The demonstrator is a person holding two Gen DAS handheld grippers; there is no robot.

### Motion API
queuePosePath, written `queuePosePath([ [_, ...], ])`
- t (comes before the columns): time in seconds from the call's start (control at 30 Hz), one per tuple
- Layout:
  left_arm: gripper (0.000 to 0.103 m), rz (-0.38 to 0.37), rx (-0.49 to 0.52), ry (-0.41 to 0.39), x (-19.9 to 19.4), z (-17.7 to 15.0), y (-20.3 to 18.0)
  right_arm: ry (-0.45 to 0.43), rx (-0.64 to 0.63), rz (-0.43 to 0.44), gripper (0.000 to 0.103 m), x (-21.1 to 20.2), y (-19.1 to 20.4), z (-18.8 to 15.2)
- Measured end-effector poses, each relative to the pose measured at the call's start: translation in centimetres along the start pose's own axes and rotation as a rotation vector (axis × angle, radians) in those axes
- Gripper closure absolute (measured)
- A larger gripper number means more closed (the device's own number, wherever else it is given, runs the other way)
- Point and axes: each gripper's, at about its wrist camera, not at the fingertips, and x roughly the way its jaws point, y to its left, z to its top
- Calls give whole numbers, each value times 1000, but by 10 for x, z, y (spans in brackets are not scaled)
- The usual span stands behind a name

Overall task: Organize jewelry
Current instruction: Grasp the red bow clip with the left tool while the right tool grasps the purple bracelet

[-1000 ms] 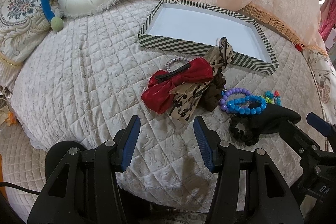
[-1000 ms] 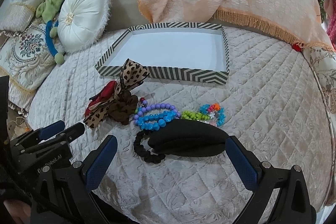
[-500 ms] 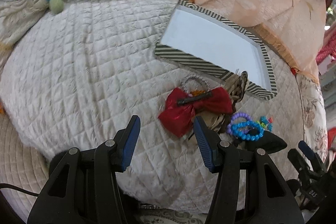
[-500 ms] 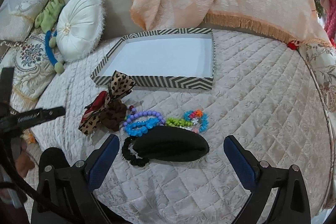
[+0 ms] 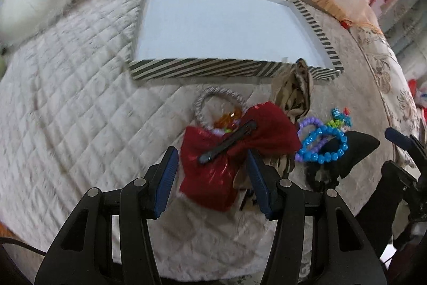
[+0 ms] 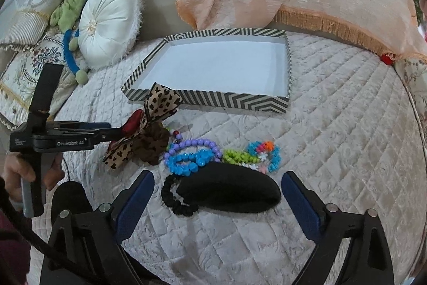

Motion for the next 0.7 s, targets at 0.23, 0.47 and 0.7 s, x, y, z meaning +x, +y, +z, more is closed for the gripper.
queuePosePath([
  [0.23, 77, -48, 12, 10, 23, 3, 5, 35, 18, 55, 41, 16, -7, 9],
  [0.47, 86, -53, -76, -86, -7, -8, 20, 43, -7, 47, 48, 22, -7, 22],
  [0.7, 86, -29, -138, -176, -50, -16, 33, 116, -97, 53, 59, 52, 7, 36],
])
